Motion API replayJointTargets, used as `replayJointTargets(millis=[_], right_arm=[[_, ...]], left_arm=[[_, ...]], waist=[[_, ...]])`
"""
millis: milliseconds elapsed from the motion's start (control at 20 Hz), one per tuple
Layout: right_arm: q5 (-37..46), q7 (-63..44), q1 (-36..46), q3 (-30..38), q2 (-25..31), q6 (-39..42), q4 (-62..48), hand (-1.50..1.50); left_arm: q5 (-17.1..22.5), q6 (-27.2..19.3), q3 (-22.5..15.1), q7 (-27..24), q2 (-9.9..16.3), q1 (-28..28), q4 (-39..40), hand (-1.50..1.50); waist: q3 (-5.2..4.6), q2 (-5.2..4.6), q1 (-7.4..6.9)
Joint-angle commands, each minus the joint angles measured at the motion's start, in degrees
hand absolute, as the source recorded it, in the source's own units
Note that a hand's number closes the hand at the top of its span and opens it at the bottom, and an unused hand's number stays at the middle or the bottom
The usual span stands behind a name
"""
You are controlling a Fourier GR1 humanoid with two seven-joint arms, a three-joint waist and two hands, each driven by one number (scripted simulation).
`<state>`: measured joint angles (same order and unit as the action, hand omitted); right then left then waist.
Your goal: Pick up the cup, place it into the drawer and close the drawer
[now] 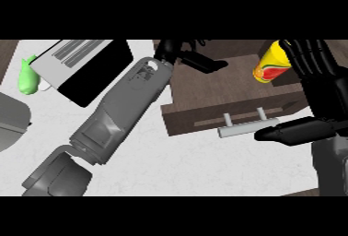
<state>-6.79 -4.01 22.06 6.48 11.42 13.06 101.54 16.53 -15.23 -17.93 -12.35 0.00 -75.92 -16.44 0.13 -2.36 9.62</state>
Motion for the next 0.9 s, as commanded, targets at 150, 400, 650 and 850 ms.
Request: replayJointTargets(millis=[150,400,650,850], right_arm=[[-5.1,-1.0,1.5,-2.1,-0.4,4.7,-0.1,-1.50],[-10.1,-1.9,3.2,-7.4,-0.5,12.4,-0.5,1.50],[-12.4,-5.5,0.2,-12.3,4.3,21.8,-0.1,1.50],[-4.8,-8.5,-0.5,-16.5,8.8,24.5,-0.4,1.50]], left_arm=[[6.0,-0.2,0.1,-5.4,0.0,3.5,-2.1,-1.50],[11.7,2.0,1.8,-9.8,0.0,3.6,-5.5,-1.50],[17.1,0.2,4.0,-13.2,0.0,2.4,-6.9,-1.50],[18.1,-1.6,3.8,-14.6,0.0,1.7,-5.6,-1.50]], waist=[[-0.06,-0.74,2.45],[-0.14,-0.91,2.61],[-0.12,0.20,1.02],[-0.13,0.74,-2.49]])
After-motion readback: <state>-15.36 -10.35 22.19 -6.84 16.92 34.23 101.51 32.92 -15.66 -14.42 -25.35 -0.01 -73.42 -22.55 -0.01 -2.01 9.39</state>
